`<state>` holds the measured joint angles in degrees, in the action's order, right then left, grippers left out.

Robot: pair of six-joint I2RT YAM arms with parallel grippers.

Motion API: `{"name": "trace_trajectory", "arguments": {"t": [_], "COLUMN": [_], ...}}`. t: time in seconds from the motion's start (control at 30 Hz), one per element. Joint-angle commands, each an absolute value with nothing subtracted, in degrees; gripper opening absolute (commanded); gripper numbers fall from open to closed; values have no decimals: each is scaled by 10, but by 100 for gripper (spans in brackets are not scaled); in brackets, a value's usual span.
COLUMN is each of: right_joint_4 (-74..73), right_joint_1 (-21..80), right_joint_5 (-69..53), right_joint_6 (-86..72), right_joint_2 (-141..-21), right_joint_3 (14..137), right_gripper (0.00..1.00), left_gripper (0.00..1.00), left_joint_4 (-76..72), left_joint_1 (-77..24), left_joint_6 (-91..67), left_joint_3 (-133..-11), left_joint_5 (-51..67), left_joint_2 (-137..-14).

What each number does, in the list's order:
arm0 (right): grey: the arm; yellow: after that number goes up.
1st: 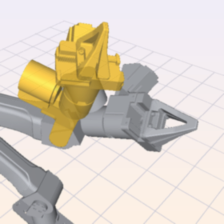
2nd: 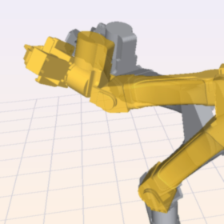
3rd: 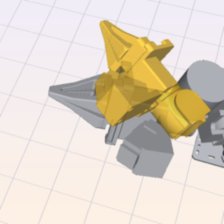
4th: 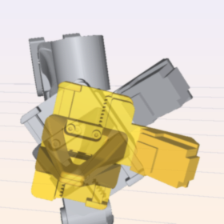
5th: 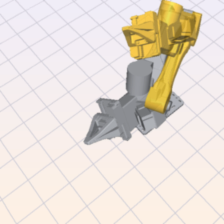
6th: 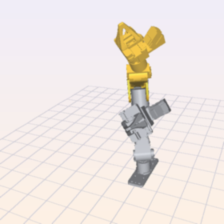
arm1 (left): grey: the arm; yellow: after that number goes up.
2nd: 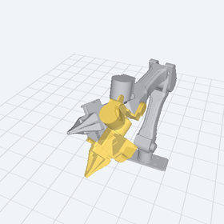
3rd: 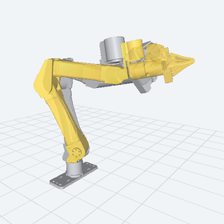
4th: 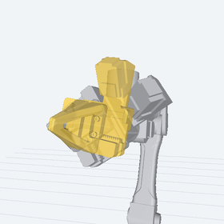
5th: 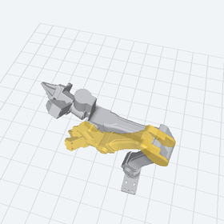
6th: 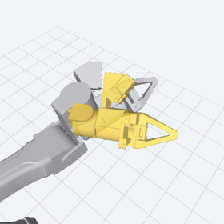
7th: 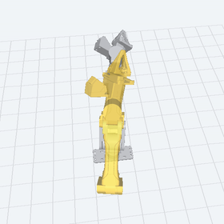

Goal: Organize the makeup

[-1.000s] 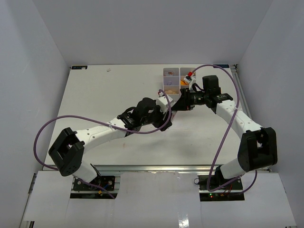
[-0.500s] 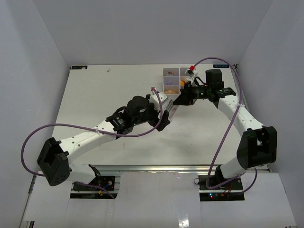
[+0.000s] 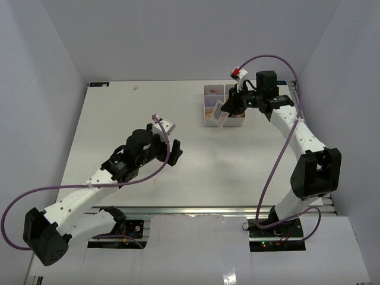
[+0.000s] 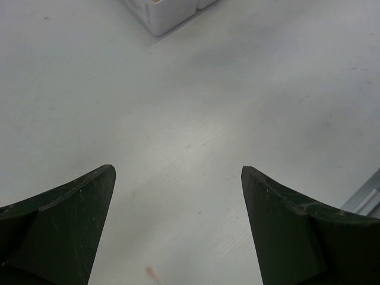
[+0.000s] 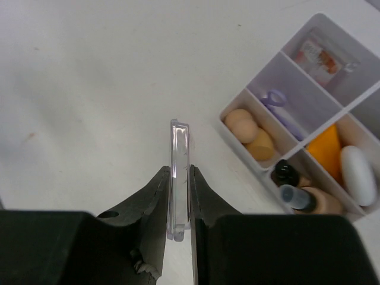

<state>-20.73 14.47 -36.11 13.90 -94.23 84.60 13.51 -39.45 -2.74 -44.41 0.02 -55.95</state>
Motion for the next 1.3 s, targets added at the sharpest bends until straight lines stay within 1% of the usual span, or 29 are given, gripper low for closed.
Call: {"name": "trace_trajectory", "arguments": {"t": [0.0, 0.13, 0.33, 0.47, 0.63, 0.8, 1.27], "right_joint_4": [-176, -150, -102, -100, -101, -114, -177], "right_joint_1": [154, 159, 168, 168, 169, 169, 169], "right_joint_5": [-274, -250, -224, -230, -259, -307, -329], "right_joint_6": [214, 233, 269, 303, 368, 423, 531], "right_joint_2": [-992, -1036, -1090, -1118, -1128, -1129, -1167], "right_joint_3": [942, 1007, 1063, 1088, 1079, 1071, 1113], "right_gripper": [8, 8, 9, 10, 13, 14, 15], "left_gripper": [98, 98, 98, 98, 98, 98, 98], "left_joint_4": [145, 143, 146, 146, 146, 146, 145], "left_joint_1": [-388, -388, -387, -388, -388, -388, -388], "left_joint_6": [-50, -66, -63, -63, -63, -62, -62], "left_joint_3": [-424, -406, -408, -408, -408, -408, -406], "left_joint_5": [-49, -54, -59, -61, -59, -59, -62], "left_joint_2": [-508, -485, -491, -491, -492, -492, -493]}}
